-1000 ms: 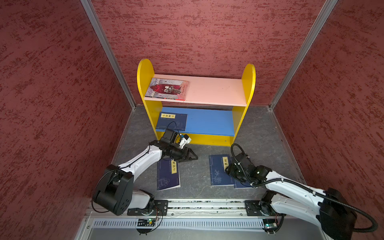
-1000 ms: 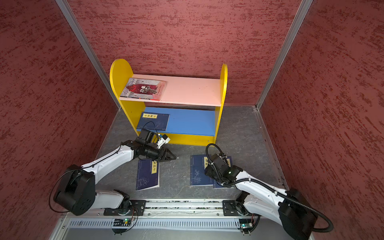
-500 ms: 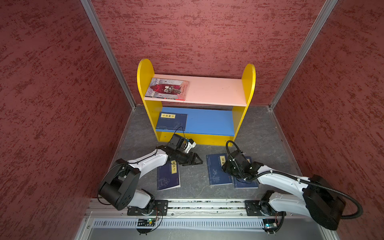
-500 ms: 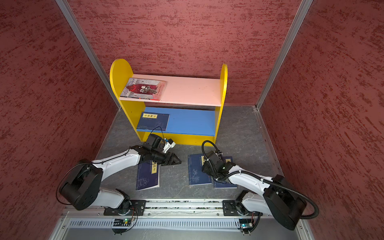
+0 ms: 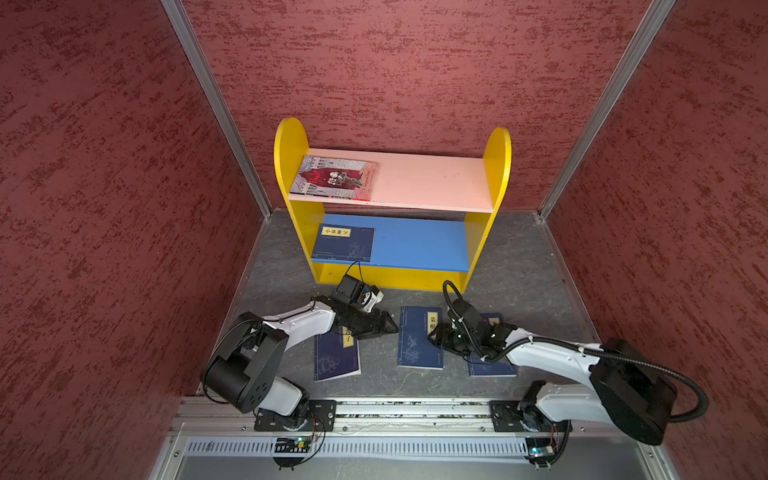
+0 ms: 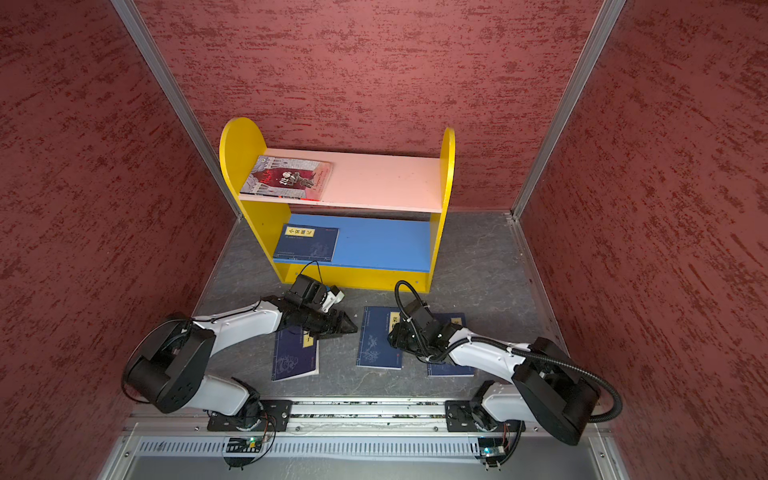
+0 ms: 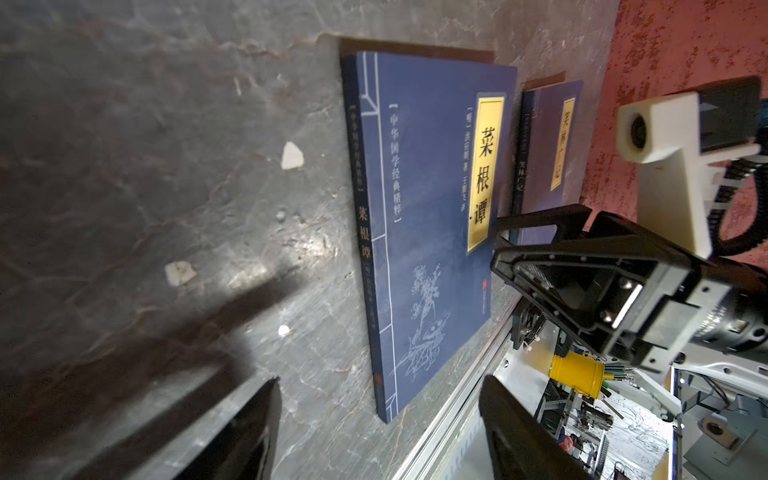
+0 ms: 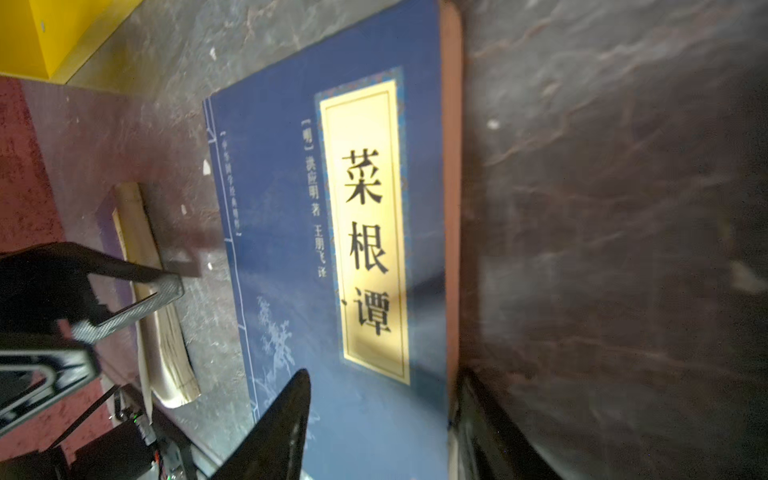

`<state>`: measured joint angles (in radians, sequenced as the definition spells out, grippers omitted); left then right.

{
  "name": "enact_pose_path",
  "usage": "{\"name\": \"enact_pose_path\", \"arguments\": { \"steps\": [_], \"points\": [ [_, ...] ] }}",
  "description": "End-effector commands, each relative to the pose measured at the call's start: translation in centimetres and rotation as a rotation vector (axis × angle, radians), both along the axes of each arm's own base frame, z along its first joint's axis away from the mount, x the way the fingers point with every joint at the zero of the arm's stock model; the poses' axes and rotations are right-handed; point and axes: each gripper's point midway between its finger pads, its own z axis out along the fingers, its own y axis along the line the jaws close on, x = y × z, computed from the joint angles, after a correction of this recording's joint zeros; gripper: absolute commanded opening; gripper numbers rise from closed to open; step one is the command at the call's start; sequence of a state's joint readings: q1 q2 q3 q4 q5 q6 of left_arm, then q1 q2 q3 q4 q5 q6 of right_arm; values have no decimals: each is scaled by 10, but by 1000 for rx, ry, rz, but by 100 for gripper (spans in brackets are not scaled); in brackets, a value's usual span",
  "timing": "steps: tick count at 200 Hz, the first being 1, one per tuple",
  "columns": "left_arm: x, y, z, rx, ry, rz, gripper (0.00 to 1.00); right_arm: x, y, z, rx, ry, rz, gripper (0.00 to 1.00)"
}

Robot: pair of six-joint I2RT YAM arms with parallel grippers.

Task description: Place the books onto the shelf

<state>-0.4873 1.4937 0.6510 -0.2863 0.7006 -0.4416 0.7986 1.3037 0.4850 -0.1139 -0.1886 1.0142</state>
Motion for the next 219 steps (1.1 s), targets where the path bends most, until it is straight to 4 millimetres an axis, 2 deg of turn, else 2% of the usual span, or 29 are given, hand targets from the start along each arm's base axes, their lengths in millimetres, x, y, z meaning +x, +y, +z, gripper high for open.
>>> {"name": "enact_pose_path", "arguments": {
  "steps": [1, 37, 55, 98, 139, 187, 219],
  "points": [
    [-5, 2, -11, 23, 49, 0, 76, 2, 13, 11, 64, 2, -8, 59],
    [-8, -7, -17, 5, 52, -40, 74, -3, -25, -6, -64, 26, -148, 60],
    [-13, -15, -17, -23, 67, -64, 74, -6, -33, -12, -63, 30, -175, 61],
    [-20, -28, -19, -71, 121, -96, 72, -10, -29, -20, -38, 52, -161, 62],
    [-21, -33, -20, -97, 126, -108, 73, -8, -11, -26, 15, 82, -111, 62],
    [-9, -46, -5, -211, 112, -129, 72, -8, -1, -31, 55, 101, -102, 63],
    [-2, -42, 6, -241, 92, -111, 72, -7, -2, -34, 29, 106, -99, 63]
  ]
}}
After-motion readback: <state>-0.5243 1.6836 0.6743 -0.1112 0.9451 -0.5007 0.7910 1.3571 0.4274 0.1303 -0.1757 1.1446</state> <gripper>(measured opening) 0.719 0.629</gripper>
